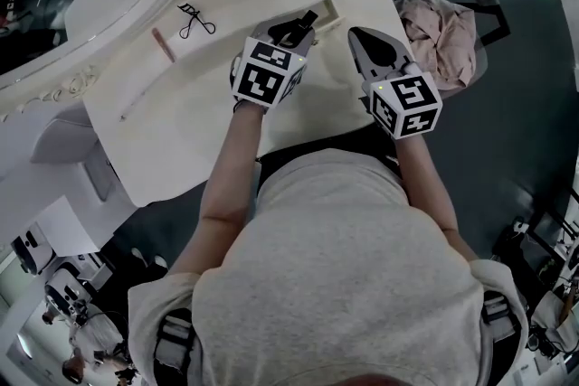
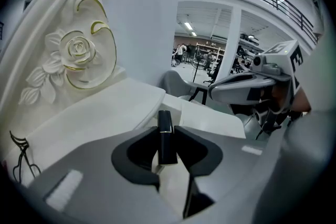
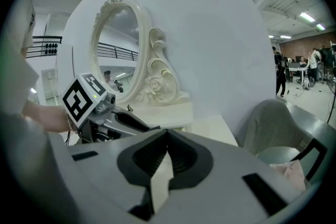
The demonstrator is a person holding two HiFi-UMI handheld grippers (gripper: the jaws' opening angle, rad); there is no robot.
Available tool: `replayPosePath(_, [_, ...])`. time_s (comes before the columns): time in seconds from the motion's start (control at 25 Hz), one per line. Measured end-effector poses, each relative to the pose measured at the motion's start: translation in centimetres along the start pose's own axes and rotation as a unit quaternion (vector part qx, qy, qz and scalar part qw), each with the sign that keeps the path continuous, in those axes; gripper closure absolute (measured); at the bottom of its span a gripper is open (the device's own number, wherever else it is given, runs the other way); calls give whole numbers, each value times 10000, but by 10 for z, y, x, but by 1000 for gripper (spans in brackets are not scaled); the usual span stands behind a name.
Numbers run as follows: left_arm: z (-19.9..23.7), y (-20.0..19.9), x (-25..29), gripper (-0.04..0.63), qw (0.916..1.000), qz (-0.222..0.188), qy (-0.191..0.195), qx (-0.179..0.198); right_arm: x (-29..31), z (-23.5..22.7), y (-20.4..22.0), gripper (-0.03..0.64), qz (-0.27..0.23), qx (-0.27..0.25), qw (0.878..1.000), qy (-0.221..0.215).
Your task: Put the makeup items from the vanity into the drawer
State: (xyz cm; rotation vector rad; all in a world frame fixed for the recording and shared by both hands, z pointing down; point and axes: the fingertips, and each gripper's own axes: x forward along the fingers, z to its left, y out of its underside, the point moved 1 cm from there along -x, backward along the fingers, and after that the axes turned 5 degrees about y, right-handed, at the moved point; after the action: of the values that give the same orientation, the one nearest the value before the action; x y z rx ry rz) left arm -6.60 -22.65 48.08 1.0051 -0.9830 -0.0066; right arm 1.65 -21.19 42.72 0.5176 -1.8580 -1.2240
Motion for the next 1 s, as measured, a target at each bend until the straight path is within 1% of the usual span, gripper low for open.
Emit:
replayPosePath(0.16, [2, -3, 4, 488, 9998, -14, -62, -177, 0, -2, 2, 609, 10, 41, 10000, 23])
replayPosePath(0.32, [7, -4, 9, 488, 9997, 65, -112, -223, 1, -2, 2, 609, 1, 75, 10000, 26])
replayPosePath(0.48, [8, -4, 11, 488, 9994, 58, -158, -289, 2, -4, 3, 607, -5, 110, 9999, 39])
replayPosePath(0.84, [9, -5, 10, 488, 9990, 14, -351, -264, 5, -4, 1, 607, -17, 134, 9999, -2])
replayPosePath(1.0, [9, -5, 10, 488, 9990, 8, -377, -241, 5, -4, 1, 607, -22, 117, 9999, -10])
